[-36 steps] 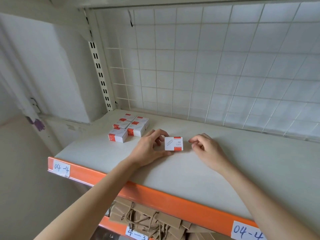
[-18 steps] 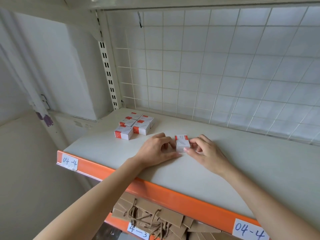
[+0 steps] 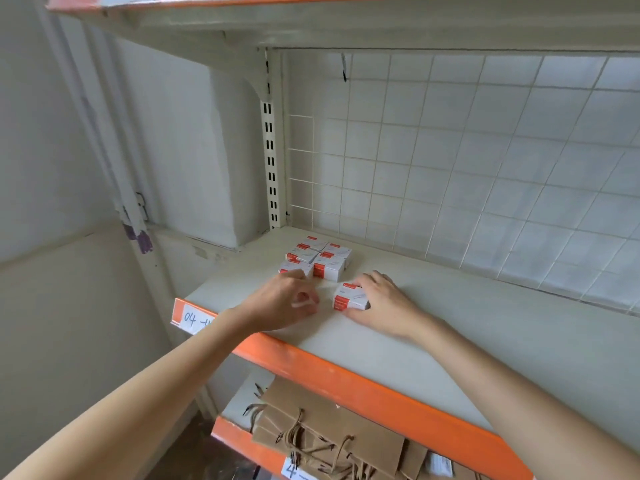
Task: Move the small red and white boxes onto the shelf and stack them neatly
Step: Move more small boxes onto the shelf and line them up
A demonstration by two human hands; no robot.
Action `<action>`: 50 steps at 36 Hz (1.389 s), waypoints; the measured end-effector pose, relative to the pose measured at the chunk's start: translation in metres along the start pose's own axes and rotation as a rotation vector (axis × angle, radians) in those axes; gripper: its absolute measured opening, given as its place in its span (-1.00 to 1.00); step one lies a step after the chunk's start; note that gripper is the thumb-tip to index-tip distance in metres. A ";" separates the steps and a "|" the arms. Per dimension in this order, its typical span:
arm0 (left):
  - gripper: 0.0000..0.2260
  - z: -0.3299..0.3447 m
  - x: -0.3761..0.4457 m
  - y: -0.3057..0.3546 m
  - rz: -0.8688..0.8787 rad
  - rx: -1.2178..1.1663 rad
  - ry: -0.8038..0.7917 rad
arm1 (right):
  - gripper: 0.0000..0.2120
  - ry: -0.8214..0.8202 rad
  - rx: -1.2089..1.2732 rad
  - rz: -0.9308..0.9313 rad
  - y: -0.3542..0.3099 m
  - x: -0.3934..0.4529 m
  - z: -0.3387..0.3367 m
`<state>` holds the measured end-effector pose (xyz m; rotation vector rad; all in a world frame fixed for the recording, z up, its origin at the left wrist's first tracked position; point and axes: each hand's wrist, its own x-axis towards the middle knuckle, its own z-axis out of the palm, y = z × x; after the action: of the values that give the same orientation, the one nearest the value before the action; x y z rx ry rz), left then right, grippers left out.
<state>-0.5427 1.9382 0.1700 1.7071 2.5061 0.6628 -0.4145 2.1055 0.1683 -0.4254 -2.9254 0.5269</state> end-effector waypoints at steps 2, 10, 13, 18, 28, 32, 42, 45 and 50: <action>-0.89 -0.007 -0.007 -0.012 -0.008 0.000 0.018 | -0.53 0.024 0.046 -0.016 -0.014 0.007 0.003; -0.92 -0.020 -0.023 -0.038 0.052 -0.038 0.037 | -0.47 0.199 -0.143 0.025 -0.048 0.034 0.019; -0.92 -0.020 -0.023 -0.042 0.097 -0.051 0.031 | -0.47 0.216 -0.088 0.059 -0.053 0.037 0.026; -0.92 -0.018 -0.019 -0.044 0.151 -0.043 0.029 | -0.57 0.274 -0.040 0.063 -0.058 0.040 0.031; -0.89 -0.011 -0.002 -0.032 0.292 0.028 -0.038 | -0.61 0.260 0.004 0.068 -0.042 0.022 0.022; -0.89 -0.006 0.002 -0.020 0.301 0.066 -0.044 | -0.65 0.158 0.031 0.038 -0.026 0.000 0.013; -0.84 0.017 0.025 0.056 0.402 0.162 -0.114 | -0.72 0.077 -0.154 0.098 0.026 -0.079 -0.029; -0.84 0.035 0.032 0.096 0.428 0.151 -0.121 | -0.71 0.051 -0.203 0.153 0.048 -0.118 -0.045; -0.81 0.066 0.038 0.171 0.499 0.163 -0.151 | -0.70 0.054 -0.217 0.268 0.087 -0.192 -0.072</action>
<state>-0.3896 2.0456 0.1805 2.3707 2.0911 0.3306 -0.1973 2.1489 0.1876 -0.8531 -2.8987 0.2206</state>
